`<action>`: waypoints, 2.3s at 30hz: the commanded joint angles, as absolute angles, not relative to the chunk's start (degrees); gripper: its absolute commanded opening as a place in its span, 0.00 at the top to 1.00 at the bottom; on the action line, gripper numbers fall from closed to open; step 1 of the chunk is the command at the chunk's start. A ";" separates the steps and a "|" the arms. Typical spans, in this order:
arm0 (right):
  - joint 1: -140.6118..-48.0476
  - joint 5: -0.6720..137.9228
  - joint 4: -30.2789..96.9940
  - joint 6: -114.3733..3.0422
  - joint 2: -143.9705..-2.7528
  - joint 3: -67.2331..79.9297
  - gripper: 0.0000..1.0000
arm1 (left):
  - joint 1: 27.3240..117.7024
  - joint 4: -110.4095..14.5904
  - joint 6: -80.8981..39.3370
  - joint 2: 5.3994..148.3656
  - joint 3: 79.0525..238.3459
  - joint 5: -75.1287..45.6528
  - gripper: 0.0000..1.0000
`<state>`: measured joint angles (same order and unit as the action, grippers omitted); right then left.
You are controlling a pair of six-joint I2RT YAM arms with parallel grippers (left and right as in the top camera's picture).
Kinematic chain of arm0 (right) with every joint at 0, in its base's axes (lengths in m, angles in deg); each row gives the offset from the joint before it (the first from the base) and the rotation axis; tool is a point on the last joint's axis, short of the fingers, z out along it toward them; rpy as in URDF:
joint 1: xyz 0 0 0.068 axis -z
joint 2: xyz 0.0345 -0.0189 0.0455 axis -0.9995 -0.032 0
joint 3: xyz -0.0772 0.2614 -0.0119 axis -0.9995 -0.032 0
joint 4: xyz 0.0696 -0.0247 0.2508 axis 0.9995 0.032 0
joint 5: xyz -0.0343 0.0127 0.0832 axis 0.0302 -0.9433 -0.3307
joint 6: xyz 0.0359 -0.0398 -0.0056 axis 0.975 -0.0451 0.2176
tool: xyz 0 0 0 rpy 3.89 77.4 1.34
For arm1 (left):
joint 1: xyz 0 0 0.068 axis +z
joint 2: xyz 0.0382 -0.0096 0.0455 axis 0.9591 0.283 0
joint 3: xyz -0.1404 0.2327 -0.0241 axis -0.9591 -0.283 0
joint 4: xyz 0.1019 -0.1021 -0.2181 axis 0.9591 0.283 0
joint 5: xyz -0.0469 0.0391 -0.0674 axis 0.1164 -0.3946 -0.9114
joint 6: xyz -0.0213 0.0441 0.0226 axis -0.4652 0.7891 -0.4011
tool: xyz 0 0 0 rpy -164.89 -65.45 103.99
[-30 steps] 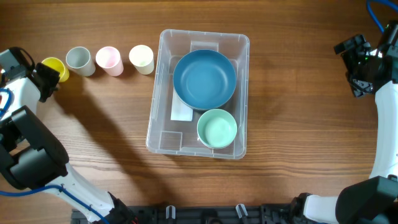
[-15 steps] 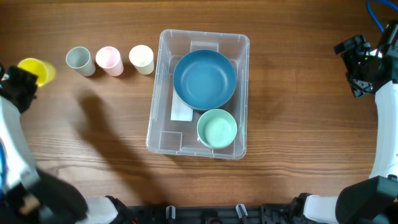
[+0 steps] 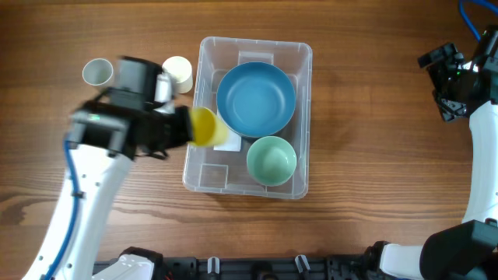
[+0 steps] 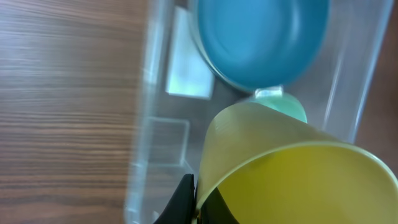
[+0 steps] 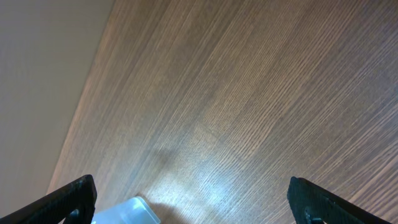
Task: Pack container
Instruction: 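Carry the yellow cup into the bin's lower left area and release, then move the left gripper back to the grey cup and grasp it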
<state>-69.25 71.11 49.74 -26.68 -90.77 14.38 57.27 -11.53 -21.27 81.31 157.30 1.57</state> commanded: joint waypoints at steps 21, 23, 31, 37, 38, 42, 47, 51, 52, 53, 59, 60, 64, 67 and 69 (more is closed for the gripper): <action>-69.45 70.78 49.61 -25.90 -91.43 14.95 0.00 | 44.20 -23.77 -30.26 98.93 147.27 16.58 0.57; -69.45 70.78 49.61 -25.90 -91.43 14.95 0.00 | 44.35 -21.19 -30.26 96.56 150.15 16.85 0.48; -69.45 70.78 49.59 -25.90 -91.43 14.95 0.00 | 51.96 -16.18 -29.77 82.62 161.78 29.57 0.25; -69.45 70.78 49.59 -25.90 -91.43 14.95 0.00 | 75.65 -25.45 -23.76 83.82 161.76 24.30 0.27; -69.45 70.78 49.61 -25.90 -91.43 14.95 0.00 | 80.11 -27.55 -23.74 85.75 161.76 21.37 0.27; -69.45 70.78 49.61 -25.90 -91.43 14.95 0.00 | 92.28 -35.83 -23.79 94.47 161.76 9.63 0.33; -69.45 70.78 49.61 -25.87 -91.43 14.95 0.00 | 98.69 -44.71 -23.98 106.09 161.76 -0.05 0.36; -69.45 70.78 49.61 -25.87 -91.43 14.95 0.01 | 99.01 -50.04 -23.94 113.39 161.76 -2.35 0.36; -69.45 70.78 49.61 -25.90 -91.43 14.95 0.00 | 98.86 -51.13 -23.94 114.79 161.76 -2.35 0.35; -69.45 70.78 49.61 -25.90 -91.43 14.95 0.00 | 98.62 -52.27 -23.79 116.35 161.76 -2.35 0.35; -69.45 70.80 49.61 -25.90 -91.43 14.95 0.00 | 98.16 -54.30 -23.76 120.67 161.76 -2.28 0.54; -69.45 70.78 49.61 -25.90 -91.43 14.95 0.00 | 98.16 -54.04 -23.76 120.98 161.76 -2.06 0.65; -69.45 70.80 49.61 -25.90 -91.43 14.95 0.00 | 98.29 -52.86 -23.74 120.96 161.76 -1.36 0.90; -69.45 70.78 49.61 -25.90 -91.43 14.95 0.00 | 98.73 -50.39 -23.74 120.67 161.76 2.64 0.96; -69.45 70.78 49.61 -25.87 -91.43 14.95 0.00 | 99.30 -47.90 -23.70 119.30 161.78 6.57 0.96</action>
